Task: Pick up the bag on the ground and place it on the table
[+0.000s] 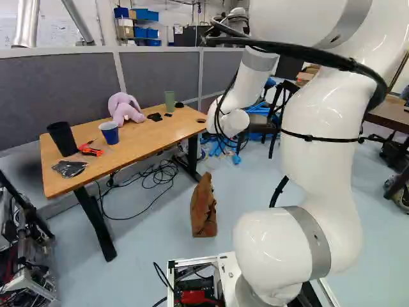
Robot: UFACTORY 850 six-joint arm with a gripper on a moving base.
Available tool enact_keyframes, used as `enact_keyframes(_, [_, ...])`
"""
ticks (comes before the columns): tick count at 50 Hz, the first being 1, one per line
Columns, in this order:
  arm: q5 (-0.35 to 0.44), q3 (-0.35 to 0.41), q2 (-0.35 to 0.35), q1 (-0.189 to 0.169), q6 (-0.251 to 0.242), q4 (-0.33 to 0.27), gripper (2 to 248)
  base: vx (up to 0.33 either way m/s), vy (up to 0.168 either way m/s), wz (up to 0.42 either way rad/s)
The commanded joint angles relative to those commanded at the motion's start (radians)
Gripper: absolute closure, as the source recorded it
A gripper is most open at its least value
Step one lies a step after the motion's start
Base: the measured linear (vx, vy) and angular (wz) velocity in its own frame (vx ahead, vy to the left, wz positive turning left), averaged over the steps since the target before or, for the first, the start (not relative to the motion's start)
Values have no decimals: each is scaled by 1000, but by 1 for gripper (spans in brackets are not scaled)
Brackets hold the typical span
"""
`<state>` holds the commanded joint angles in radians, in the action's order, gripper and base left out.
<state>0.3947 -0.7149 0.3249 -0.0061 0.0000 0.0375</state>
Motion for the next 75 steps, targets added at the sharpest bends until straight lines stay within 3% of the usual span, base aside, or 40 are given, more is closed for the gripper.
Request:
enact_keyframes(56, [-470,-152,206,0,0,76,3,0,0,0])
enact_keyframes(75, [-502,-196,285,0,0,83,3,0,0,0])
